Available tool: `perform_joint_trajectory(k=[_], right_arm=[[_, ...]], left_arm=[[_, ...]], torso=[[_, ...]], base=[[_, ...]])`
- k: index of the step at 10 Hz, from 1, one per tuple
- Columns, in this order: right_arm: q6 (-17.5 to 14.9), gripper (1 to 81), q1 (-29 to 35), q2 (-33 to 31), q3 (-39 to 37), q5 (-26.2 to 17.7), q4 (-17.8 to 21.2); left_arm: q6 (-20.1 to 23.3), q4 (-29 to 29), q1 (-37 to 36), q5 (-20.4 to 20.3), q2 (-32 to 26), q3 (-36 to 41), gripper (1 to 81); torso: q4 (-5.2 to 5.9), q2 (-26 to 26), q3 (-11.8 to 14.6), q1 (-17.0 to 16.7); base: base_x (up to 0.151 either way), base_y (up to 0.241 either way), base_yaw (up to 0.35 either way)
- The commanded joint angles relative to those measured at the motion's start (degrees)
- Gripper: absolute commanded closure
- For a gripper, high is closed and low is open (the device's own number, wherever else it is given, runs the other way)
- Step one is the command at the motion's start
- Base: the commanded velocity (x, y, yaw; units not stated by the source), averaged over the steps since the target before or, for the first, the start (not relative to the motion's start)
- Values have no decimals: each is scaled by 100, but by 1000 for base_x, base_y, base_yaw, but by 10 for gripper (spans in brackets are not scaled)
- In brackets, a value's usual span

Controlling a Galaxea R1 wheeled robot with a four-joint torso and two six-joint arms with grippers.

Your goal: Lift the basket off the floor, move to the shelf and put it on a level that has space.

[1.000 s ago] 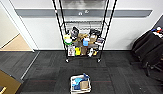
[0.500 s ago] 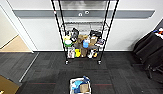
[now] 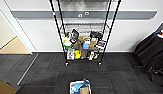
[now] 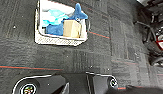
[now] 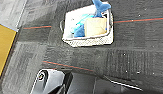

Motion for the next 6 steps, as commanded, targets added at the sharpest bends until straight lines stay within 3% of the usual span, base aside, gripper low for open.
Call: perform_joint_trajectory(k=[1, 6], right_arm=[[3, 10, 296, -47, -18, -204, 45], [3, 10, 226, 23, -88, -195, 18]], left_arm=[[-26, 9, -271, 203, -143, 142, 10], [-17, 9, -182, 203, -143, 185, 10]], torso=[[0, 0, 0, 0], [0, 0, 0, 0]], base=[[111, 0, 0], [100, 0, 0]])
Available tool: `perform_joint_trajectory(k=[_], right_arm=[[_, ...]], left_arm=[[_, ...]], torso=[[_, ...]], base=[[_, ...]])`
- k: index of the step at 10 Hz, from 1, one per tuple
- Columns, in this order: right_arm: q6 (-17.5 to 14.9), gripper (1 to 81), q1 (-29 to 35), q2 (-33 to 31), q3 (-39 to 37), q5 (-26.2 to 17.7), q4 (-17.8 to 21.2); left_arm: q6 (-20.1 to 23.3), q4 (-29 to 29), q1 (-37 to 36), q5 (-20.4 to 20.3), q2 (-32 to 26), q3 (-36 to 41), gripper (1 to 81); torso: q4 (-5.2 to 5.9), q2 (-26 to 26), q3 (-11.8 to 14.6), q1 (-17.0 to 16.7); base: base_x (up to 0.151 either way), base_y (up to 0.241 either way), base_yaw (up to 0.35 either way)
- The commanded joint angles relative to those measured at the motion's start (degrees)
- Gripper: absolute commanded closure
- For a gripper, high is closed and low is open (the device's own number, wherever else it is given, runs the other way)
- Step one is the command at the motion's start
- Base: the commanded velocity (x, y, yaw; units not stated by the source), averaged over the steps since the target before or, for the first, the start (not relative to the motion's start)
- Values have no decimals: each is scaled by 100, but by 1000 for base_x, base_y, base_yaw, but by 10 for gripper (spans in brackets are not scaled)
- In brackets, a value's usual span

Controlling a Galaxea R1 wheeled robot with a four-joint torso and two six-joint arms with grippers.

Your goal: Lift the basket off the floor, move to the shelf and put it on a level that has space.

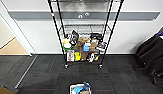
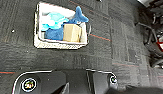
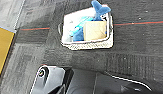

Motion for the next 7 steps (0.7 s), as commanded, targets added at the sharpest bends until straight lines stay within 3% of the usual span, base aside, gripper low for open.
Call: perform_joint_trajectory(k=[1, 7], right_arm=[[2, 10, 354, -122, 91, -235, 24], [2, 10, 354, -122, 74, -234, 15]], left_arm=[[-20, 17, -299, 205, -143, 209, 10], [-20, 9, -298, 205, -161, 210, 10]], torso=[[0, 0, 0, 0], [0, 0, -2, 2]], base=[[92, 0, 0], [87, 0, 0]])
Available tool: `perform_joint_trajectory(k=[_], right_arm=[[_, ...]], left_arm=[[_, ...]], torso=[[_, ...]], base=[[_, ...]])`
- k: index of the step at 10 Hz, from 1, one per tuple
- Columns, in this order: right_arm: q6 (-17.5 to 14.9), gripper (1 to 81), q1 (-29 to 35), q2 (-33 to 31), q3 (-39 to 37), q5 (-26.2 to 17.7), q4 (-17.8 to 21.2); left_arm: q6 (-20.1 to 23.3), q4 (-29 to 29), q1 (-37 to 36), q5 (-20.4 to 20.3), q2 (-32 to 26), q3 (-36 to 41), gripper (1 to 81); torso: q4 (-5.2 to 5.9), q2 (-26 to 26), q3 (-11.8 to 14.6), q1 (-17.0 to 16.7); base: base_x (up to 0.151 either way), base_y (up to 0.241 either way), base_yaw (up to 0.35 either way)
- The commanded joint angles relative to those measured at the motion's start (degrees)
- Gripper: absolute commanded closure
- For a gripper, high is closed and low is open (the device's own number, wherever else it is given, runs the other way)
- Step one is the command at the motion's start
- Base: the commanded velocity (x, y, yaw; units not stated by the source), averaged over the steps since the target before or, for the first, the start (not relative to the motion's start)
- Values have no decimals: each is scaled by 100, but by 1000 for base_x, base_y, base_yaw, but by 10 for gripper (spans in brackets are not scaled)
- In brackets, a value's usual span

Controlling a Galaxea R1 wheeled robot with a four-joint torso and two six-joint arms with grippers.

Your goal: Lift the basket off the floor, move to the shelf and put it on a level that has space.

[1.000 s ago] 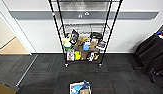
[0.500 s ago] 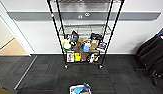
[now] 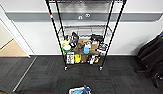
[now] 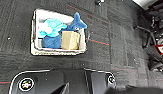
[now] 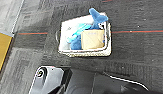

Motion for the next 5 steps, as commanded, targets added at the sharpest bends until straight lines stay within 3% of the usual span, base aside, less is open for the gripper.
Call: perform_joint_trajectory(k=[1, 5], right_arm=[[2, 10, 348, -87, 74, -231, 24], [2, 10, 330, -104, 100, -239, 42]], left_arm=[[-17, 11, -303, 217, -157, 129, 10], [-149, -217, -250, 297, -184, 68, 10]], torso=[[0, 0, 0, 0], [0, 0, -2, -2]], base=[[0, 0, 0], [0, 0, 0]])
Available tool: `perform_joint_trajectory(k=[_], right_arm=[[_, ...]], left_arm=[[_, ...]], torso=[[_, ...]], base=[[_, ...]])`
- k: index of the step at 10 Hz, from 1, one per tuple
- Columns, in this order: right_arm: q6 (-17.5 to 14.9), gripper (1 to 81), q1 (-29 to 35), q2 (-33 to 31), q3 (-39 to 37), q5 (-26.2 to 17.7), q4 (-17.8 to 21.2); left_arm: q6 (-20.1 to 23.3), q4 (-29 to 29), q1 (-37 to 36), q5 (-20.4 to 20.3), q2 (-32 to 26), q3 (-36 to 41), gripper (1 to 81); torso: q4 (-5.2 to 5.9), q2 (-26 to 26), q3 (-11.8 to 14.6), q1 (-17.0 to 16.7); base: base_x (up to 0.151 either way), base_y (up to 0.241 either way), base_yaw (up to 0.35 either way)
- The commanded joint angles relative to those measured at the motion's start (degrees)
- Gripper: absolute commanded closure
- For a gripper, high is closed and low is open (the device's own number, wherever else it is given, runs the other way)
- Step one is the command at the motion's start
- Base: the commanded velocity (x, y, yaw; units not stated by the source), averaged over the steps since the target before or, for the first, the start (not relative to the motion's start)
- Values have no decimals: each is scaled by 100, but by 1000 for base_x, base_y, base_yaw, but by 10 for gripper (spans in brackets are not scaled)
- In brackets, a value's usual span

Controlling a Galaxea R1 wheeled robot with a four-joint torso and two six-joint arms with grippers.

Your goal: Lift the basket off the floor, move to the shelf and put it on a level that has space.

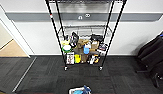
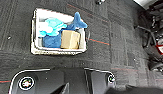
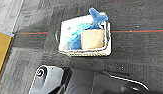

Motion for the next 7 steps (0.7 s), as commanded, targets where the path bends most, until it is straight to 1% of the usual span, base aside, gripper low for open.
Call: perform_joint_trajectory(k=[1, 2, 4, 7], right_arm=[[10, 10, 343, -102, 100, -242, 51], [2, 10, 343, -102, 100, -242, 68], [2, 10, 317, -102, 100, -242, 68], [11, 10, 299, -84, 91, -242, 68]], left_arm=[[-59, -151, -242, 220, -198, 51, 10], [-59, -151, -242, 211, -233, 77, 10], [-76, -213, -242, 202, -234, 34, 10], [-173, -371, -242, 220, -207, -10, 10]], torso=[[0, 0, 2, 0], [0, -577, 0, 372], [0, -765, 2, 485], [0, -1349, 2, 850]], base=[[0, 0, 0], [0, 0, 0], [0, 0, 0], [0, 0, 0]])
